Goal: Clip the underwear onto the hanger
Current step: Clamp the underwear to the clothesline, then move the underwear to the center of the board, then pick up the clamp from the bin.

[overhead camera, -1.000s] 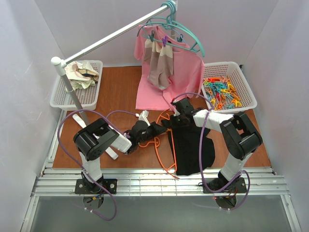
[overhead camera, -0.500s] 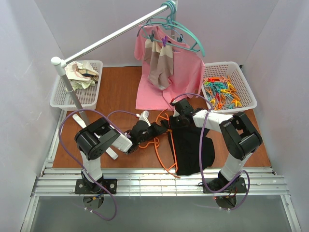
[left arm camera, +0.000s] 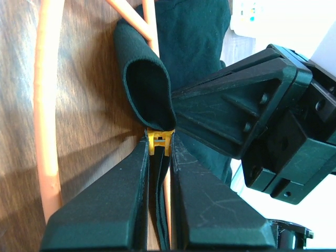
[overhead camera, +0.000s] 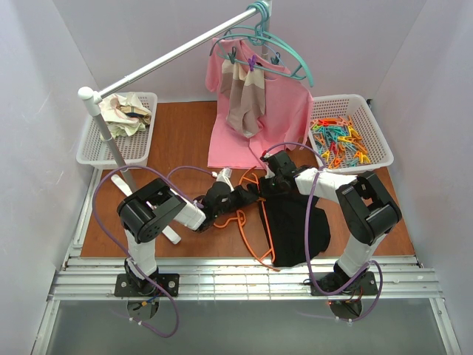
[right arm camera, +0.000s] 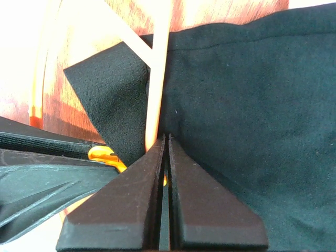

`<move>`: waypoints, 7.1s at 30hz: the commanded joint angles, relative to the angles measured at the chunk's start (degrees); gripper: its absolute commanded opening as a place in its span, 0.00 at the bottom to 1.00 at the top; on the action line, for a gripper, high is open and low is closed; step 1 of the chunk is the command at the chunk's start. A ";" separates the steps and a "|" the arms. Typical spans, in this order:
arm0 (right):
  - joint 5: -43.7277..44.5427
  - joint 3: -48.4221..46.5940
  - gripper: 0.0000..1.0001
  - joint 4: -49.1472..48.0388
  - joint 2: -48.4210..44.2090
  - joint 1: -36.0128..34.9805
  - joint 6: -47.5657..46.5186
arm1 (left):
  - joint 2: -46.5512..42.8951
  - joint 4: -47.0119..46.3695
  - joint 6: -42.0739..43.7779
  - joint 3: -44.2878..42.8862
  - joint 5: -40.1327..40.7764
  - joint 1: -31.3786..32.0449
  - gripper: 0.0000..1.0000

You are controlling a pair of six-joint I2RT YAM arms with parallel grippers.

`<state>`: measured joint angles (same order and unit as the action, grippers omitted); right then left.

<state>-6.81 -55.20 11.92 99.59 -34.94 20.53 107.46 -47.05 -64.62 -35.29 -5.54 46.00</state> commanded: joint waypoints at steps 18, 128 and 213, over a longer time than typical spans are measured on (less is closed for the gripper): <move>-1.72 0.18 0.09 3.28 0.34 -1.19 -0.50 | -2.16 14.00 4.59 -5.58 3.17 0.85 0.27; -3.04 -29.70 0.52 15.85 6.58 41.27 -13.06 | 11.10 65.51 41.49 -43.63 20.13 -8.55 0.00; -0.48 -37.53 0.02 19.63 2.55 41.09 -12.19 | -13.86 56.30 37.91 -37.05 1.25 -10.32 0.70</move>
<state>-4.97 -93.91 32.62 105.43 6.26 6.48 96.84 15.73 -26.09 -70.48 4.82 34.59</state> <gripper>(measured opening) 0.076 0.699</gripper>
